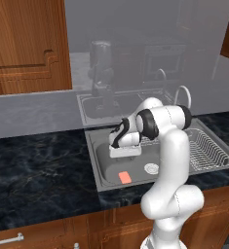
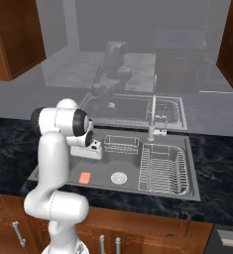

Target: Pick up the sponge and bar soap from the sink, and place them back in the cabinet, and close the cabinet doors.

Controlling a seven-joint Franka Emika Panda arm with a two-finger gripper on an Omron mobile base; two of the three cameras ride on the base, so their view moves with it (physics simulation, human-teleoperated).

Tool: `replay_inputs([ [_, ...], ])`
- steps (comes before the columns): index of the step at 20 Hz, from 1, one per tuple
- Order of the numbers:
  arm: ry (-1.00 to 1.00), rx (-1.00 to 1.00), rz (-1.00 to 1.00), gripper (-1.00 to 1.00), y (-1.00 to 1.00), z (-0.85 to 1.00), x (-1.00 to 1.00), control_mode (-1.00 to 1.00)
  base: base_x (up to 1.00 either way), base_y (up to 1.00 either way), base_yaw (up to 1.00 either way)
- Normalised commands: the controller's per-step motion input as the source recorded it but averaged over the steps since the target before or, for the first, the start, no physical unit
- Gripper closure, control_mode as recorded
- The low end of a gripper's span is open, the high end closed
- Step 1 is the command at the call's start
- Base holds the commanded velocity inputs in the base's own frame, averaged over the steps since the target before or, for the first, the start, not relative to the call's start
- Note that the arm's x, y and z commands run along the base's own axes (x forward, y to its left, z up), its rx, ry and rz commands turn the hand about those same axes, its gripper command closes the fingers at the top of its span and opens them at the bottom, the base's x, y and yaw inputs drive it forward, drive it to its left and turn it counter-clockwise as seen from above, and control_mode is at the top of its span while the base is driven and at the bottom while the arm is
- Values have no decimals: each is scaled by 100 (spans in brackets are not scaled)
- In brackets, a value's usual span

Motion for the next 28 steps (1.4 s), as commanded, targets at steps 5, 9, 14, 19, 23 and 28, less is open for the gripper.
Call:
replay_inputs([
  [5, 3, 0, 0, -100, 6, -10, 0, -100, 0, 0, 0],
  [9, 2, 0, 0, -100, 3, -12, 0, -100, 0, 0, 0],
  [14, 1, 0, 0, -100, 0, -11, 0, -100, 0, 0, 0],
  [19, 2, 0, 0, -100, 0, -10, 0, -100, 0, 0, 0],
  [23, 3, 0, 0, -100, 0, -7, 0, -100, 0, 0, 0],
  [28, 4, 0, 0, -100, 0, -5, 0, -100, 0, 0, 0],
])
